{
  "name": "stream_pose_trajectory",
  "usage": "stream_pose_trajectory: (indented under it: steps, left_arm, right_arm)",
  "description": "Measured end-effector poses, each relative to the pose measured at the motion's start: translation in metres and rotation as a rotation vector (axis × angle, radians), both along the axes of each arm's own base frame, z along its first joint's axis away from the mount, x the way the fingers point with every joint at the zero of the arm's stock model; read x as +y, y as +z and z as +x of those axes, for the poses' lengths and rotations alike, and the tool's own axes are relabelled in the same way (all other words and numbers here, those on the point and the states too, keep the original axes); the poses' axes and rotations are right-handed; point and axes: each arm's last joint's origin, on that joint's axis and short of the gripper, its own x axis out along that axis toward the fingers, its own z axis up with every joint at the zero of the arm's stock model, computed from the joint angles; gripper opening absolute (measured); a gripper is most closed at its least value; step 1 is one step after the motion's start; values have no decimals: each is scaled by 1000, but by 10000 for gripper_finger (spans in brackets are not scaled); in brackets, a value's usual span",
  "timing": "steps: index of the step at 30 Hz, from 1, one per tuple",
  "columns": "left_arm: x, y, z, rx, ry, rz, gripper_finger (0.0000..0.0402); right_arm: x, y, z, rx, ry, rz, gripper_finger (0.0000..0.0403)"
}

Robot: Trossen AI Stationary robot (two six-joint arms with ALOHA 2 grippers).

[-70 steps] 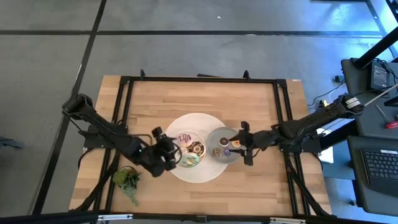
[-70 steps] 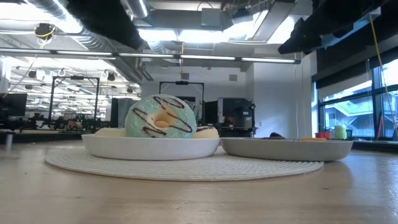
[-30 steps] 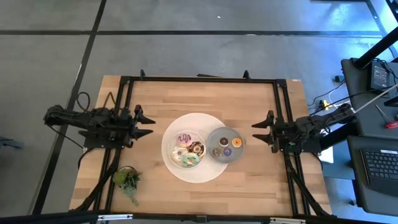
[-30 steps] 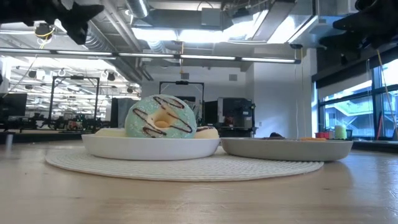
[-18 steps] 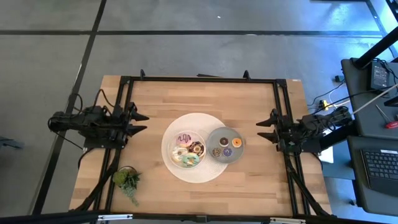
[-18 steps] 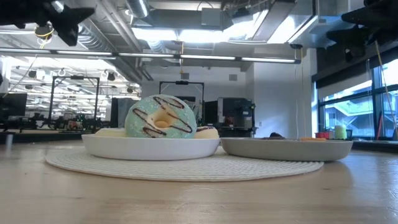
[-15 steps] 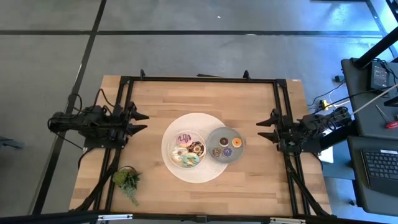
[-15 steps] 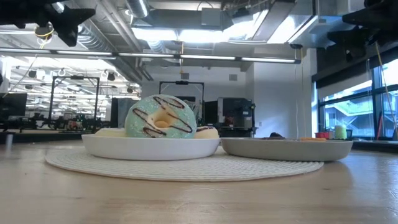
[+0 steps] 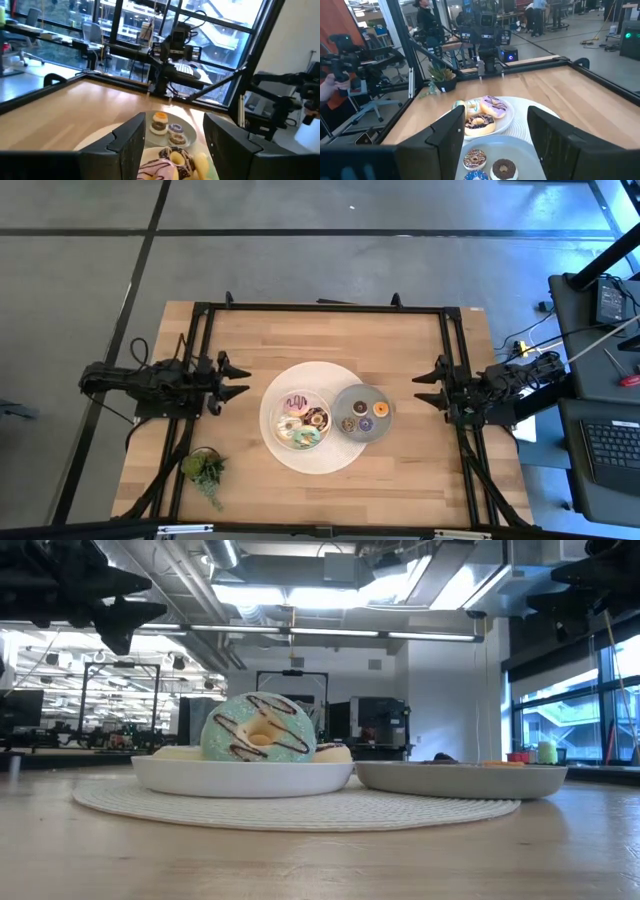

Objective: Pick & Place donuts
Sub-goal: Return to Home Position

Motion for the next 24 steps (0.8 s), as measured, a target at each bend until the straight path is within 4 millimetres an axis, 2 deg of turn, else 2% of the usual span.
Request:
stream_pose_trajectory:
  steps: [11, 20, 24]
  left_arm:
    - [-1, -12, 4, -23, -13, -9, 194]
    - [-1, -13, 4, -8, -8, 3, 194]
    - [0, -14, 4, 1, -2, 27, 193]
  right_arm:
    - [0, 0, 0, 0, 0, 0, 216]
    - [0, -1, 0, 6, -4, -4, 216]
    - [3, -18, 8, -22, -11, -19, 216]
